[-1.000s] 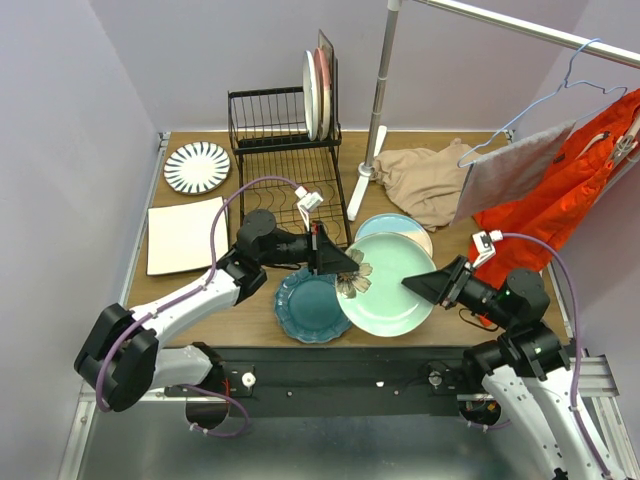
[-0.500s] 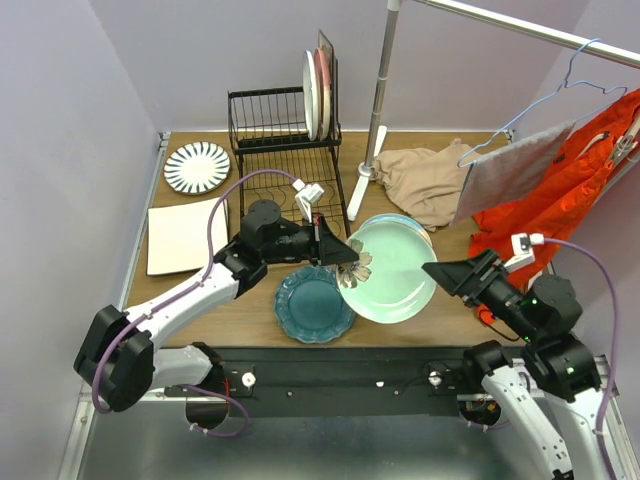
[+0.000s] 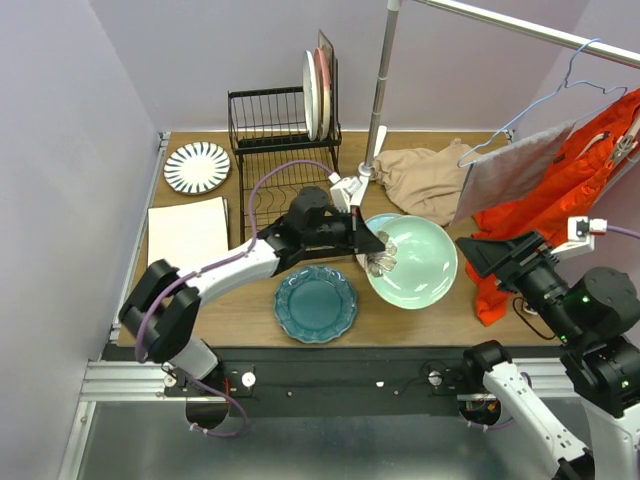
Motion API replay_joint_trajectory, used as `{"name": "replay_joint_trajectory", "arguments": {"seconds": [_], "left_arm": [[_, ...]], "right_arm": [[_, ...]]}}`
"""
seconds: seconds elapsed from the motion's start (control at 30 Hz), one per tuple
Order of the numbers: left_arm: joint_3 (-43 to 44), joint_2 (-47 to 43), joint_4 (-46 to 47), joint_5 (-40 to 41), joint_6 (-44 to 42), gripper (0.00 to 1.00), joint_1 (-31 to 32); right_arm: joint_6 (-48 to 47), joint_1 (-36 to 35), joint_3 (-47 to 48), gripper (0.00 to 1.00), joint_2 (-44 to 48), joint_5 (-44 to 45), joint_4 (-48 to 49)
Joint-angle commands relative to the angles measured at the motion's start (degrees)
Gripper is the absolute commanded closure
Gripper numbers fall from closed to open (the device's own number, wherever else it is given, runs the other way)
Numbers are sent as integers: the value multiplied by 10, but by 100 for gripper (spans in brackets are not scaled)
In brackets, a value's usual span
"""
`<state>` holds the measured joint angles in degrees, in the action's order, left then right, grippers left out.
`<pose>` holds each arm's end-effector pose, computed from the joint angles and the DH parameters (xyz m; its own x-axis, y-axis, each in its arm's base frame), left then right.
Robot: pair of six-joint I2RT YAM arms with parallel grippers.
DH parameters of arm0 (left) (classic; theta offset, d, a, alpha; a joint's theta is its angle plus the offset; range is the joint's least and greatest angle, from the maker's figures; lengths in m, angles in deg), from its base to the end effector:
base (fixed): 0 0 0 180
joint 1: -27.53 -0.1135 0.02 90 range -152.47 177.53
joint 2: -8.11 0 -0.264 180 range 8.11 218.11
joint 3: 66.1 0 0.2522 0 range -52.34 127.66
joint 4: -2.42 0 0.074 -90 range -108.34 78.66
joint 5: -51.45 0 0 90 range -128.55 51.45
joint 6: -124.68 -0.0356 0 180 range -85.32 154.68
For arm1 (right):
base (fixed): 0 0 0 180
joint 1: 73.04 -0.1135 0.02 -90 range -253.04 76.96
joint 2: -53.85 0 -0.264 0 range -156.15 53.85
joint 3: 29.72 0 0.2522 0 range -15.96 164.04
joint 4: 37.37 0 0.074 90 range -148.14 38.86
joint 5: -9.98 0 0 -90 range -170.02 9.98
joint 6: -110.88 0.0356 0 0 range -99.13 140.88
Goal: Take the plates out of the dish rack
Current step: Place the plate at the center of the board.
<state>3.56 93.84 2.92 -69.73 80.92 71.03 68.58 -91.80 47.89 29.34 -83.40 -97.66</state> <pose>0.2363 -0.2497 0.2789 -0.8213 -0.0725 -0.5659 0.5169 0.3252 -0.7919 0.0371 0.0148 0.4110 -0.3582 0.6581 -0.6623 -0.1657 0.6533 0.7388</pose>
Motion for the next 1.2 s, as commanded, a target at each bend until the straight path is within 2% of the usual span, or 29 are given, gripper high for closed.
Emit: {"name": "replay_joint_trajectory", "arguments": {"seconds": [0.0, 0.33, 0.53, 0.77, 0.9, 1.17], "left_arm": [[81, 56, 56, 65, 22, 100, 34], [189, 234, 60, 117, 45, 100, 101], [285, 316, 20, 151, 28, 100, 139], [307, 346, 12, 187, 36, 100, 149], [304, 334, -6, 230, 30, 100, 150], [324, 355, -31, 244, 30, 100, 156]], "right_arm": [[-37, 1, 60, 0, -11, 14, -13], [-35, 2, 62, 0, 10, 22, -11], [-38, 1, 54, 0, 10, 29, -9], [-34, 1, 62, 0, 18, 28, -9], [-30, 1, 62, 0, 23, 29, -9], [-24, 0, 59, 0, 29, 29, -10]]}}
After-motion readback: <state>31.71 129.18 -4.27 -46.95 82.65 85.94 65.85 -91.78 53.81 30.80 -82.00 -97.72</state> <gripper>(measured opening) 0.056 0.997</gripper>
